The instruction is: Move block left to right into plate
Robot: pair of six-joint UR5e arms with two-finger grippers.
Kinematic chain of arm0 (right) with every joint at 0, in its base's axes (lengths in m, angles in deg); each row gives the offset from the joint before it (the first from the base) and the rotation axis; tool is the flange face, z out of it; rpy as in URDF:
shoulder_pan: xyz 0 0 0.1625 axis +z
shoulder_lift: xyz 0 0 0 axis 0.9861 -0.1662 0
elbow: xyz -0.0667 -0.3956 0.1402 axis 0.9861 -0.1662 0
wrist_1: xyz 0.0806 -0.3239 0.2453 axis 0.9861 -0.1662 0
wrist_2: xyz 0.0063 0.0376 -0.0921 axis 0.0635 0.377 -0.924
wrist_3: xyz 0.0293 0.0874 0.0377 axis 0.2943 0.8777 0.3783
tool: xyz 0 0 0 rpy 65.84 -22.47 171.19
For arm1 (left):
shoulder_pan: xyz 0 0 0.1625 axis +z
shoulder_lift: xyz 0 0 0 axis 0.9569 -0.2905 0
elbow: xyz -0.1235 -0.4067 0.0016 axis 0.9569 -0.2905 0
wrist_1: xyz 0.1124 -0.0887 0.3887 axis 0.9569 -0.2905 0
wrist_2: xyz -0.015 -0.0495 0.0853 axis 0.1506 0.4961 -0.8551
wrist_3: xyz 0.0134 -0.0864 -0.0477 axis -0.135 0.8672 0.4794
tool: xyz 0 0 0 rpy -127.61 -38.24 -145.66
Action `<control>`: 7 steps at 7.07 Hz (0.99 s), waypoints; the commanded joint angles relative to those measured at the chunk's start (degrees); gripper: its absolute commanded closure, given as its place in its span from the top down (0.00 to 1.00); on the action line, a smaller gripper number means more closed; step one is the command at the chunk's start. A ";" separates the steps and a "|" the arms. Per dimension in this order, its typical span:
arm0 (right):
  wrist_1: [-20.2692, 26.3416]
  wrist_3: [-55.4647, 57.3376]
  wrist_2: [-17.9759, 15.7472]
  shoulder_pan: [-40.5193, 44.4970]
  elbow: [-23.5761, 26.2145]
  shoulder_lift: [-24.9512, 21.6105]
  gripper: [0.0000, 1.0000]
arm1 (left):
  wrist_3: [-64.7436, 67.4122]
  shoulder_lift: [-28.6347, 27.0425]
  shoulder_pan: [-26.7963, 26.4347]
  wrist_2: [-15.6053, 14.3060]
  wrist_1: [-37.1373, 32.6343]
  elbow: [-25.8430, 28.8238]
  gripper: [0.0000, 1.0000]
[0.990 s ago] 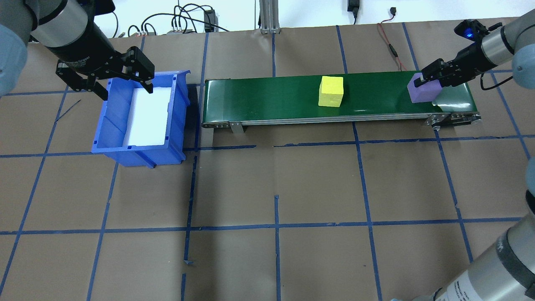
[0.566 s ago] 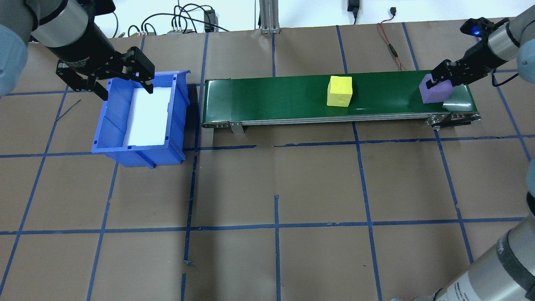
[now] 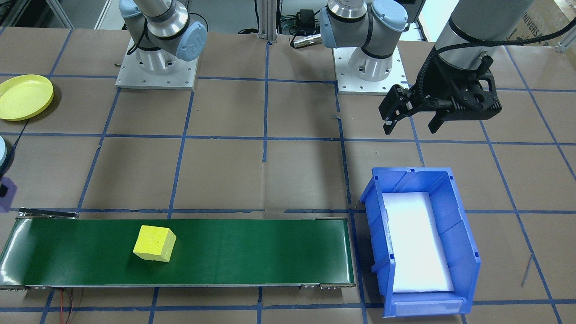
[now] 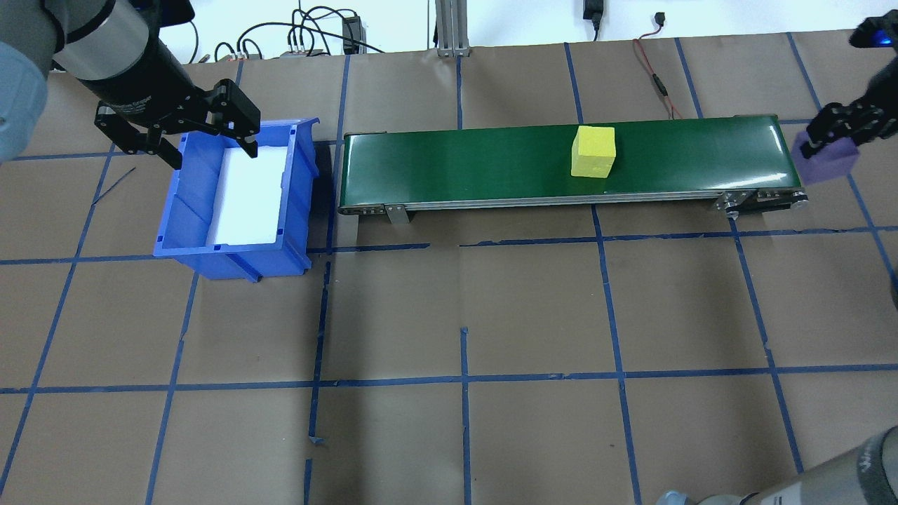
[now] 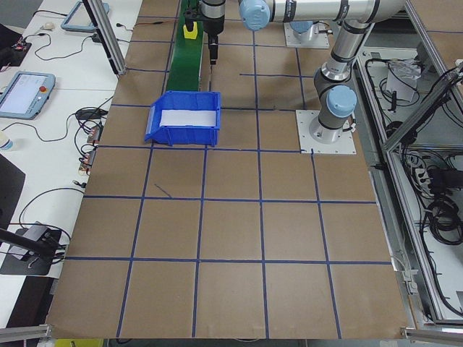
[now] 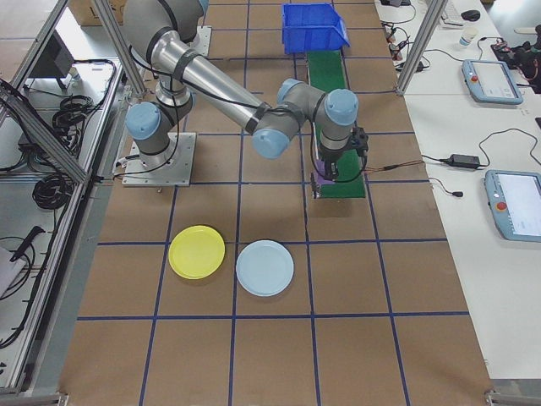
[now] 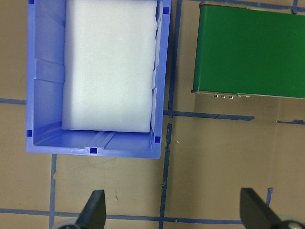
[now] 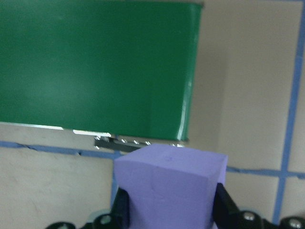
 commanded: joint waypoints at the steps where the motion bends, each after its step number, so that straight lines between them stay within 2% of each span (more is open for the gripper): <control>1: 1.15 -16.90 -0.84 -14.53 5.53 -3.22 0.28 | 0.00 0.00 0.00 0.09 0.07 0.00 1.00; 2: 0.09 -19.34 -0.67 -19.64 7.29 -2.96 0.28 | 0.00 0.00 0.00 0.26 0.15 0.00 1.00; 3: -4.35 -23.71 -0.67 -22.65 7.75 -0.95 0.29 | 0.00 0.00 0.09 0.44 0.15 0.00 1.00; 5: -11.31 -29.36 0.29 -26.79 7.49 5.45 0.32 | -0.09 -0.18 0.26 0.18 0.15 -0.26 1.00; 6: -11.43 -29.12 0.38 -26.81 7.75 6.27 0.52 | -0.09 0.08 0.26 0.09 -0.02 -0.44 1.00; 7: -11.43 -28.77 0.21 -26.81 7.84 6.27 0.93 | -0.09 0.00 0.09 0.35 -0.02 -0.62 1.00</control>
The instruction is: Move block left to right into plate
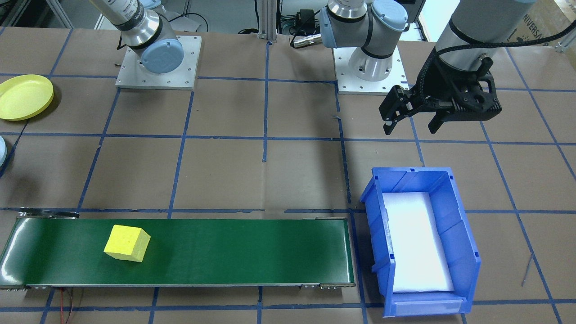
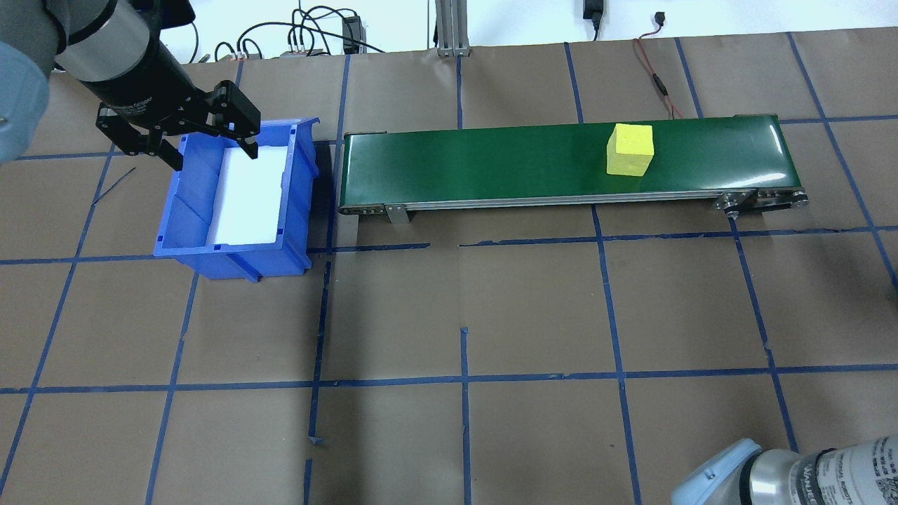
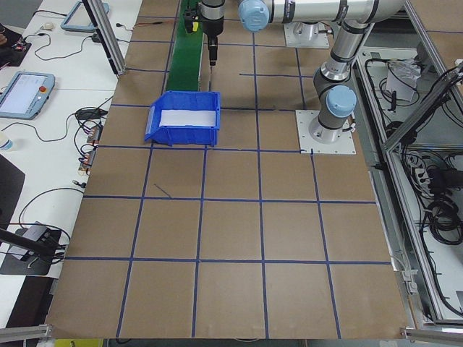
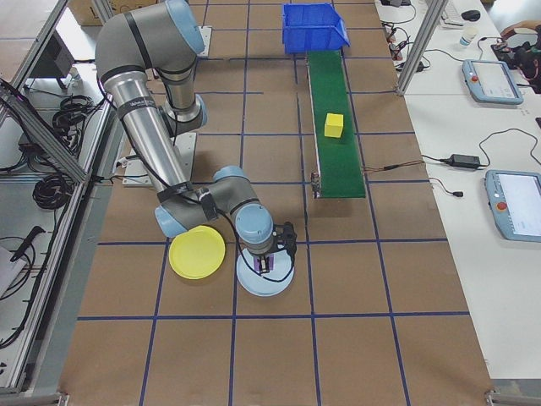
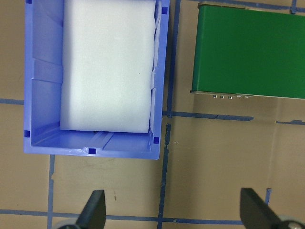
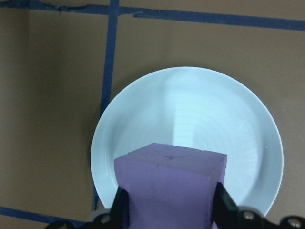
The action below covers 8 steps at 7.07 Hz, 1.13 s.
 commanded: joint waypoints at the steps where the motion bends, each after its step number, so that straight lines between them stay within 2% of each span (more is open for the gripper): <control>1: -0.29 0.82 -0.96 -0.38 0.08 0.26 1.00 | -0.01 -0.24 0.33 0.23 0.47 -1.08 1.00; 3: 1.29 9.33 -0.97 0.92 -0.18 -1.15 1.00 | -0.01 -0.07 0.24 -0.29 0.56 -1.35 1.00; 4: 5.12 16.14 -0.97 5.90 -0.80 -4.55 1.00 | -0.01 -0.07 0.16 -0.21 0.56 -1.36 1.00; 5: 7.60 23.44 -0.19 12.21 -1.67 -5.28 0.99 | -0.01 -0.07 0.16 -0.12 0.56 -1.44 1.00; 6: 7.89 31.77 0.34 17.76 -2.12 -5.29 0.99 | -0.01 -0.07 0.16 0.05 0.65 -1.36 1.00; 8: 7.53 44.45 6.21 26.13 -5.52 -4.33 0.99 | -0.01 0.02 0.16 -0.21 0.65 -1.36 1.00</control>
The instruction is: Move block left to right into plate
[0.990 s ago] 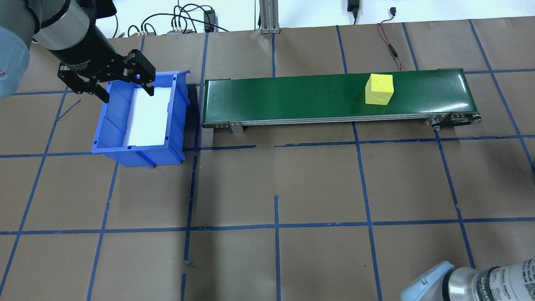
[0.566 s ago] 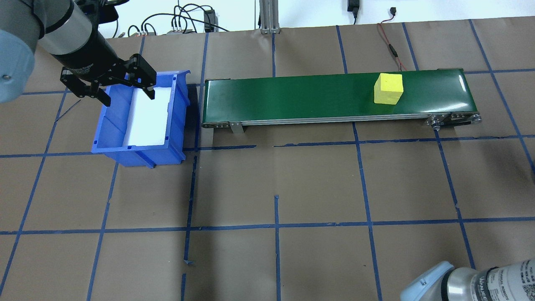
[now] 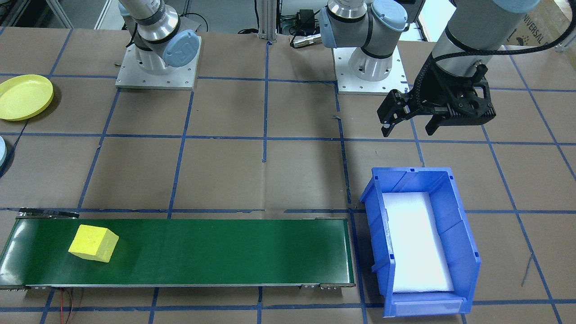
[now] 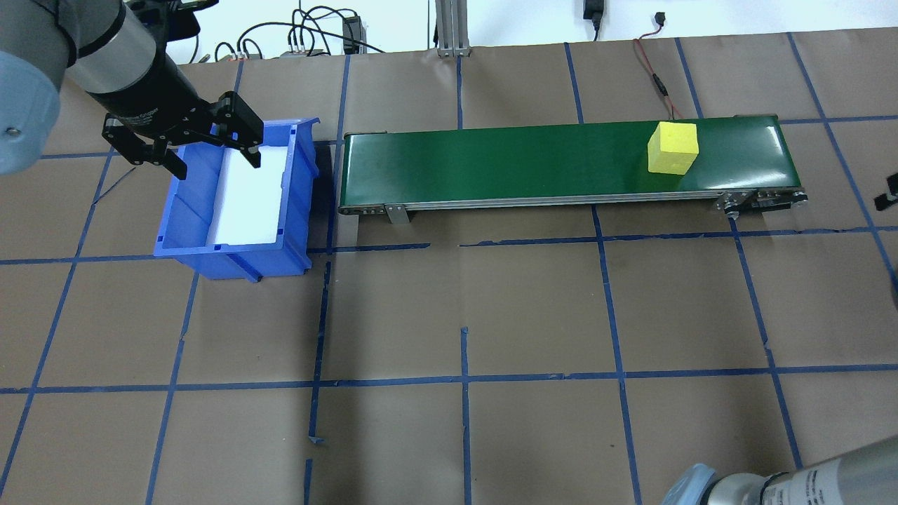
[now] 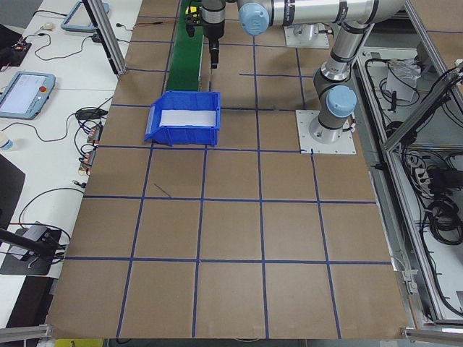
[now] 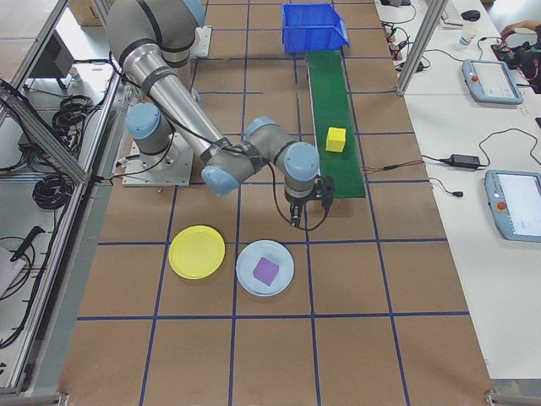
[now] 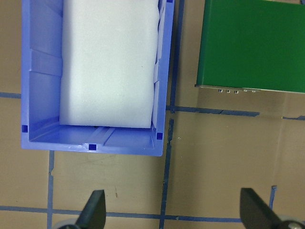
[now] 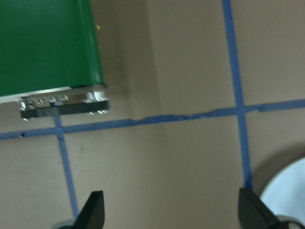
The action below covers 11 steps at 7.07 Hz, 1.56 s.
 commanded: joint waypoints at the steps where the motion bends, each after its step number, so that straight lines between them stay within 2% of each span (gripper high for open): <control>1: 0.07 12.53 5.78 7.88 -4.47 2.08 0.99 | 0.00 0.07 0.00 -0.10 0.01 -0.07 1.00; 2: -0.19 15.45 6.76 9.48 -4.84 2.53 1.00 | 0.00 0.07 0.00 -0.01 0.01 -0.08 1.00; 3: -0.63 19.57 9.47 10.45 -5.02 2.54 0.99 | 0.00 0.07 0.09 -0.01 0.01 -0.08 1.00; 4: -3.68 23.44 12.80 10.98 -5.02 3.93 0.99 | 0.00 0.07 0.09 -0.01 -0.07 -0.08 1.00; 5: -4.84 23.74 13.97 11.51 -5.02 6.46 0.99 | 0.00 0.07 0.09 -0.01 -0.07 -0.51 1.00; 10: -8.54 24.19 13.37 13.54 -4.67 9.21 0.99 | 0.00 0.16 0.26 0.16 0.01 -0.78 1.00; 11: -10.81 24.01 13.10 13.54 -4.59 9.65 0.99 | 0.00 0.16 0.26 0.16 0.01 -0.78 1.00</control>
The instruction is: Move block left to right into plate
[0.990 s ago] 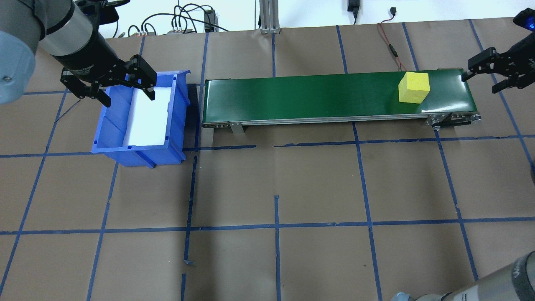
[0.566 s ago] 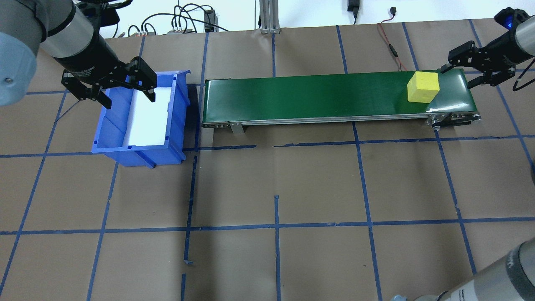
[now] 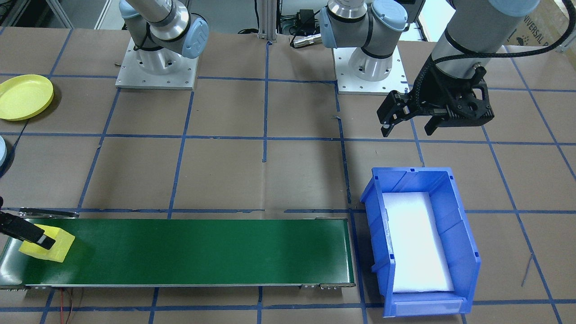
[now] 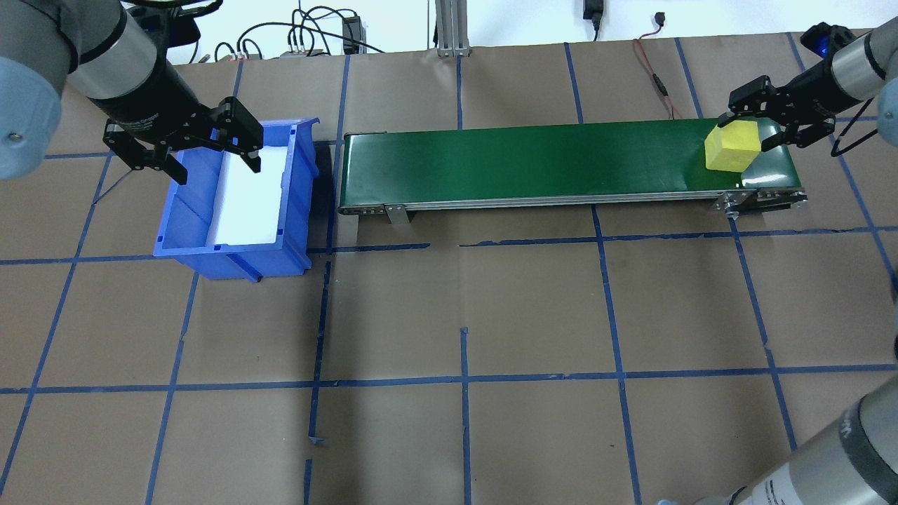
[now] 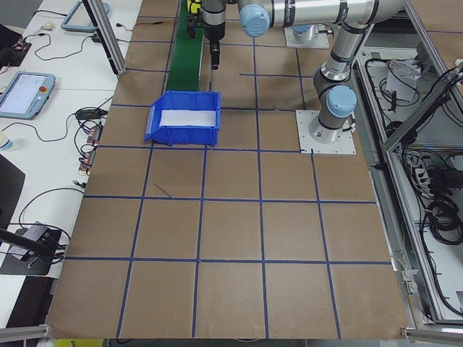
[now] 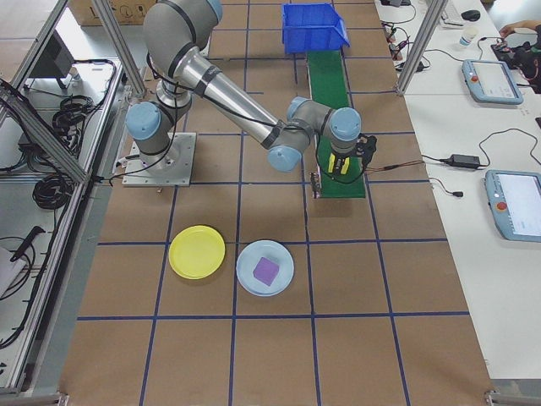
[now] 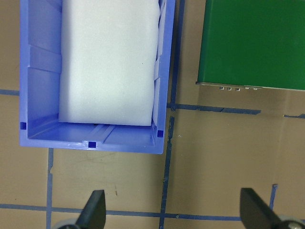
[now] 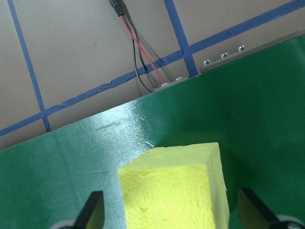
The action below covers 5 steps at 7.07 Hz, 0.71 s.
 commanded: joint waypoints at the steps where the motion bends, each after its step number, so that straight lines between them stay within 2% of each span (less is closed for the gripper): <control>1: -2.84 -3.64 -3.38 0.05 -0.13 1.94 0.92 | 0.00 0.00 0.03 0.03 0.00 -0.03 1.00; 2: -2.76 -6.46 -7.76 -0.12 0.04 1.69 0.69 | 0.00 0.00 0.12 0.03 0.00 -0.03 1.00; 3: -2.41 -6.75 -9.10 -0.21 0.65 1.17 0.41 | 0.00 0.00 0.12 0.03 -0.08 -0.03 1.00; 4: -1.63 -13.10 -12.86 -0.56 1.18 -0.49 0.31 | 0.00 0.00 0.12 0.03 -0.09 -0.03 1.00; 5: 1.77 -16.82 -14.72 -2.13 1.88 -3.03 0.24 | 0.00 0.00 0.21 0.03 0.00 -0.21 1.00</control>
